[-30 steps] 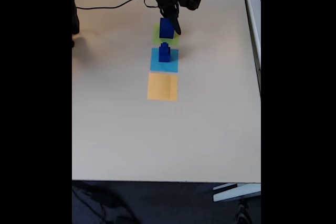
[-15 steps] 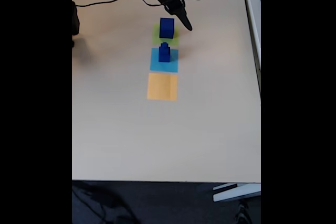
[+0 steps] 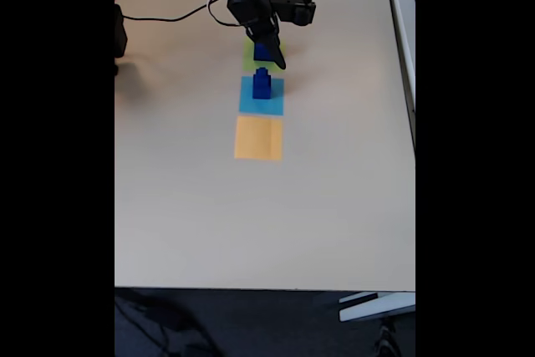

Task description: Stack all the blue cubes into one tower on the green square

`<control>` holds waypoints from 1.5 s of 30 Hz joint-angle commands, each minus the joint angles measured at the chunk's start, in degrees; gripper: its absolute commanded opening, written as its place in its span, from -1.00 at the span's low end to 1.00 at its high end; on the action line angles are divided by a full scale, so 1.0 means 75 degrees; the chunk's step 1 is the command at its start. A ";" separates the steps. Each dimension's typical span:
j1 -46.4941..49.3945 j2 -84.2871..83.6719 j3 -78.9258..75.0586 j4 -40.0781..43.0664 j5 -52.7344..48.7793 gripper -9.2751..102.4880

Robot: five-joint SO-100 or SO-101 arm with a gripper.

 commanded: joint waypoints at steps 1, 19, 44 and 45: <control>0.0152 0.0703 0.0000 0.0035 -0.0176 -0.31; 0.0398 0.0797 0.0375 0.0375 -0.0516 -0.41; 0.0715 0.0727 0.0387 0.0762 -0.0844 -0.46; 0.0738 0.0715 0.0387 0.0773 -0.0855 -0.46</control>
